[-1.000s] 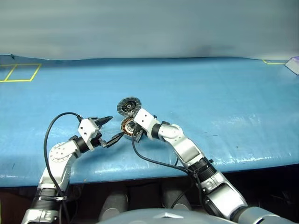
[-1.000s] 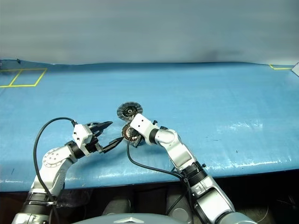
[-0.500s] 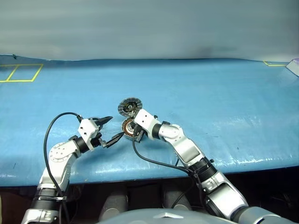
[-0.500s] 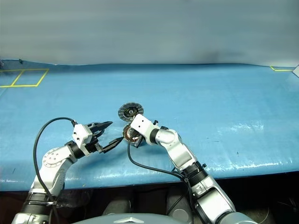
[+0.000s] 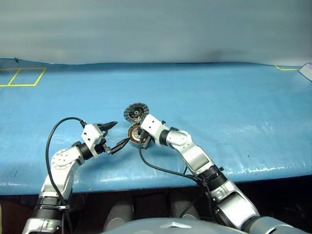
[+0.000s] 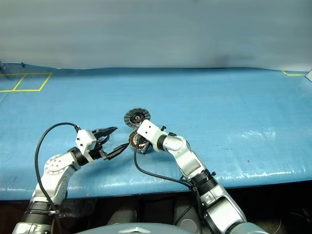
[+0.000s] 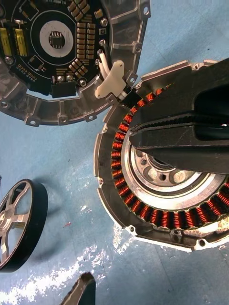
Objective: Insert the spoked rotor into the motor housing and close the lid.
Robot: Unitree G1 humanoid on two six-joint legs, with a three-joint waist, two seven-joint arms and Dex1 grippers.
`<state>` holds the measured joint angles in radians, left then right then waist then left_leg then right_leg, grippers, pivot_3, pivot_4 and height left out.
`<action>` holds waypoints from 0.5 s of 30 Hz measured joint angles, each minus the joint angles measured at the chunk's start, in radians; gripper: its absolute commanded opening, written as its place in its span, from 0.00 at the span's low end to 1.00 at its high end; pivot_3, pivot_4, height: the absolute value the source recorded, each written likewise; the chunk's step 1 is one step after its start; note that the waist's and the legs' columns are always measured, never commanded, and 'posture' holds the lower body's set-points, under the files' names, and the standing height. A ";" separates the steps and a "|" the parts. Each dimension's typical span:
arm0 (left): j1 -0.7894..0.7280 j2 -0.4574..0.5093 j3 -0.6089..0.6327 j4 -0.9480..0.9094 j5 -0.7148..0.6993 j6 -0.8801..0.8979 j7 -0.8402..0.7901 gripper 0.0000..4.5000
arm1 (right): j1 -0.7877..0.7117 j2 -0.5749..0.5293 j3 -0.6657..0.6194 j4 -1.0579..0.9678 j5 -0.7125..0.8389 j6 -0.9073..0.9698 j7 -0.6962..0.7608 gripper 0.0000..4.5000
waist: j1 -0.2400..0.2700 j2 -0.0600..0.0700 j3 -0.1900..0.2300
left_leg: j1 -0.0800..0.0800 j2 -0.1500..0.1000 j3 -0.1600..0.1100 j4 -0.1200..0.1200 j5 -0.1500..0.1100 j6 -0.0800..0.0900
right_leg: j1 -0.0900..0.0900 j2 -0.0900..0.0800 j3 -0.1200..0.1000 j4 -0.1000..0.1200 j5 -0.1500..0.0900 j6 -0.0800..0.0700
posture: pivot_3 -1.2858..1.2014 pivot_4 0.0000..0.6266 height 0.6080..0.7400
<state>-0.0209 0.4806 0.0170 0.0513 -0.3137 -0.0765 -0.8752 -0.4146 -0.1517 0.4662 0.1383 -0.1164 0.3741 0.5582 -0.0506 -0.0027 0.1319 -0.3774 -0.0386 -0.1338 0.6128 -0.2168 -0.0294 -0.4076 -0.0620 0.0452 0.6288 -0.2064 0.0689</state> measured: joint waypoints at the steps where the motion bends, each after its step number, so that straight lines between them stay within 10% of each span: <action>1: 0.000 0.000 0.000 0.000 0.000 0.000 0.000 0.99 | 0.004 -0.001 -0.004 -0.004 0.000 0.000 -0.004 0.01 | 0.000 0.000 0.000 | 0.000 0.000 0.000 0.000 0.000 0.000 | 0.000 0.000 0.000 0.000 0.000 0.000 | 0.52 0.24 1.00; 15: -0.013 -0.001 -0.003 0.000 0.001 0.000 -0.001 0.99 | 0.047 -0.006 -0.044 -0.156 0.022 0.088 -0.011 0.01 | 0.006 -0.001 0.017 | -0.014 0.000 -0.002 -0.001 0.002 0.003 | -0.008 0.001 -0.003 -0.001 0.000 0.000 | 0.52 0.24 1.00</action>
<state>-0.0341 0.4800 0.0143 0.0514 -0.3129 -0.0765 -0.8759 -0.3679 -0.1576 0.4226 -0.0175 -0.0943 0.4619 0.5467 -0.0449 -0.0035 0.1487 -0.3912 -0.0384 -0.1355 0.6121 -0.2148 -0.0260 -0.4160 -0.0612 0.0424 0.6280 -0.2064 0.0686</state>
